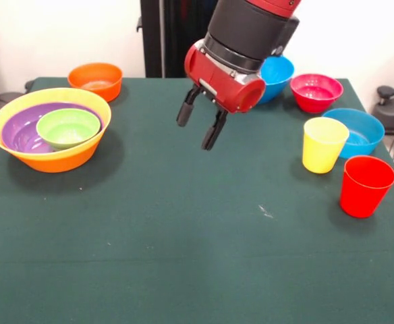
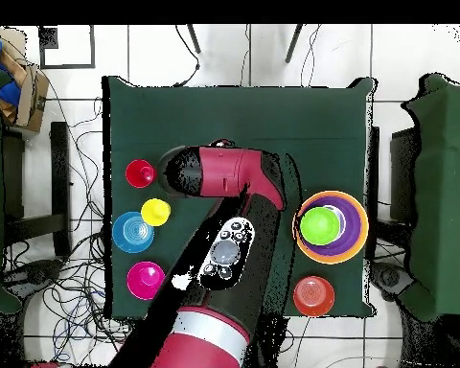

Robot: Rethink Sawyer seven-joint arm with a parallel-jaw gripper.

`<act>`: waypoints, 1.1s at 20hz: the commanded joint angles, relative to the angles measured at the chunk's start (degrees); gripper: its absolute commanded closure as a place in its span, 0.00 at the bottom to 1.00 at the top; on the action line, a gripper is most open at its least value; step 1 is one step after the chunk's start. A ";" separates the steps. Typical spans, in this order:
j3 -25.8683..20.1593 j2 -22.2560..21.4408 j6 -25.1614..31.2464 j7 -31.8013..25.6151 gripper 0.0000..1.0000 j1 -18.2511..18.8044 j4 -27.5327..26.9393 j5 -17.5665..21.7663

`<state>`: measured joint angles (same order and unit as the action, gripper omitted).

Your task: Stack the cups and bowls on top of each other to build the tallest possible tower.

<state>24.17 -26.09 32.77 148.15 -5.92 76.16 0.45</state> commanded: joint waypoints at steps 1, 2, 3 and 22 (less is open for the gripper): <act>-0.05 3.34 6.67 11.70 0.00 -1.71 -4.34 -3.46; -0.48 2.56 7.12 10.17 0.00 -1.54 -3.51 -3.48; -0.92 1.78 7.58 8.64 0.00 -1.37 -2.68 -3.49; -12.26 -7.16 15.44 -3.03 0.00 4.49 1.86 -2.33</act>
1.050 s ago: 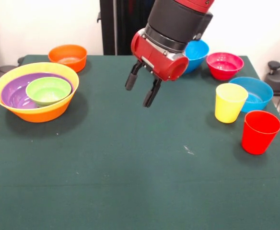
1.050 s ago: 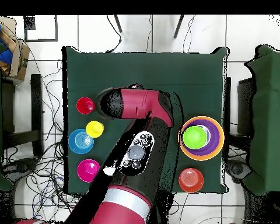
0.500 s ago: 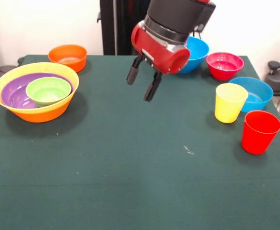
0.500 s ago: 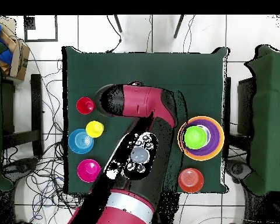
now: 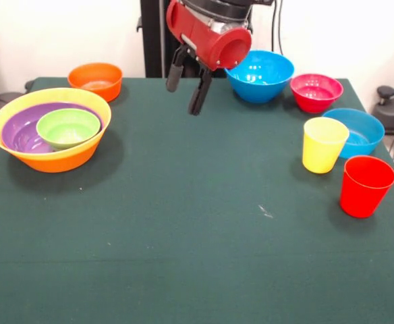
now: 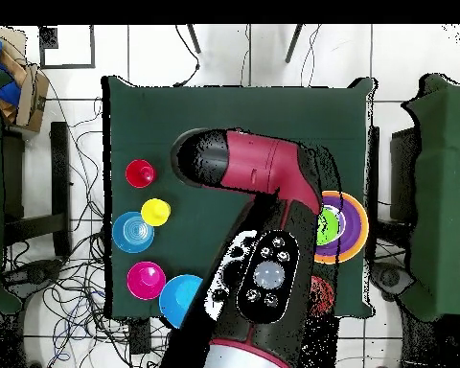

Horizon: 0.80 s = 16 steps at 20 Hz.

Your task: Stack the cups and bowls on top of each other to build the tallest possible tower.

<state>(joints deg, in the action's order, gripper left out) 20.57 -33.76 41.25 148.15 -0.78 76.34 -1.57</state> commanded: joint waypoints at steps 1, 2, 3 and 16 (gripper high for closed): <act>-8.58 0.67 7.34 -2.41 0.00 -0.87 1.21 -0.43; -8.47 0.86 7.88 -1.73 0.00 -1.10 0.65 -0.58; -8.35 1.07 8.33 -1.04 0.00 -1.32 0.13 -0.75; -2.02 6.64 9.69 14.19 0.00 -6.17 -6.95 -5.63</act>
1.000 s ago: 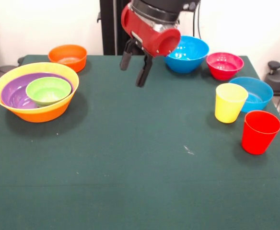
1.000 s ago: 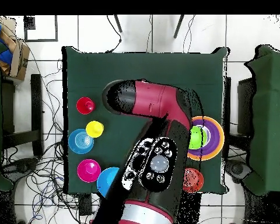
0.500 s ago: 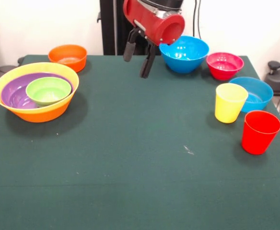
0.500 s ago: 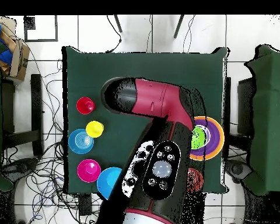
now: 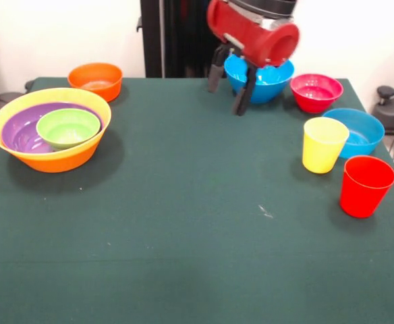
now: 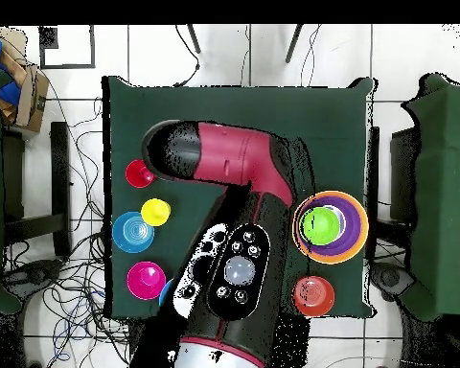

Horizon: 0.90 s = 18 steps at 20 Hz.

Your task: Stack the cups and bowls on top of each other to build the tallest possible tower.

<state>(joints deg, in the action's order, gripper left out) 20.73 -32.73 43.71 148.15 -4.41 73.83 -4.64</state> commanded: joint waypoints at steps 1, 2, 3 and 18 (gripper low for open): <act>-1.45 6.41 7.78 14.98 0.00 -3.01 -5.46 -2.94; -0.70 7.23 8.32 15.77 0.00 -3.49 -6.49 -3.31; 0.04 8.04 8.87 16.56 0.00 -3.96 -7.51 -3.69; 6.32 15.77 13.12 21.98 0.00 -7.79 -16.62 -8.35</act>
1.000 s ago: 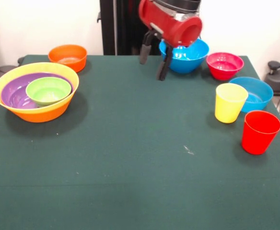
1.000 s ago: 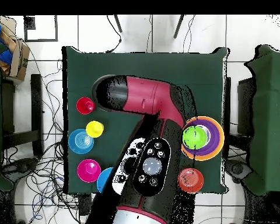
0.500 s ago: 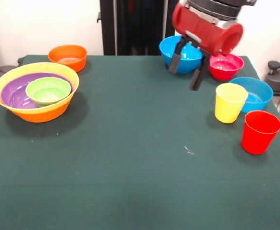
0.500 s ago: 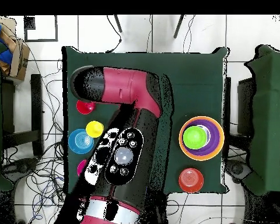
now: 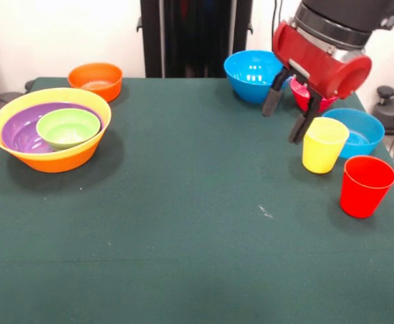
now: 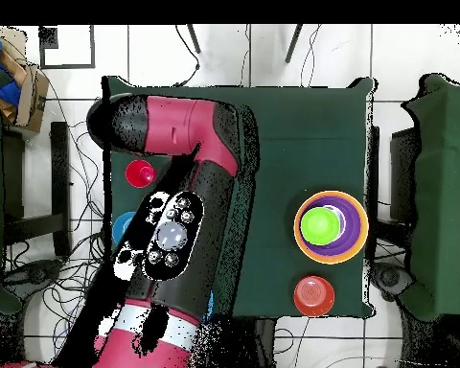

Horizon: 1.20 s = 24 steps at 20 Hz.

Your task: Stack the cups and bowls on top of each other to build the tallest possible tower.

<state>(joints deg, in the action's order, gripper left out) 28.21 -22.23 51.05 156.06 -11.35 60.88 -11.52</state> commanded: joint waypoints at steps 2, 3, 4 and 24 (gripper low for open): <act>-0.92 5.61 5.68 14.29 0.00 -1.06 -3.77 -1.69; -0.86 5.72 5.62 14.37 0.00 -1.15 -3.73 -1.84; -0.79 5.75 5.56 14.36 0.00 -1.24 -3.65 -1.97; -2.59 -15.43 -3.42 2.14 0.00 -1.56 30.22 -0.09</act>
<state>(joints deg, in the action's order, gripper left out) 30.08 -34.00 49.63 158.66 -13.54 81.42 -13.37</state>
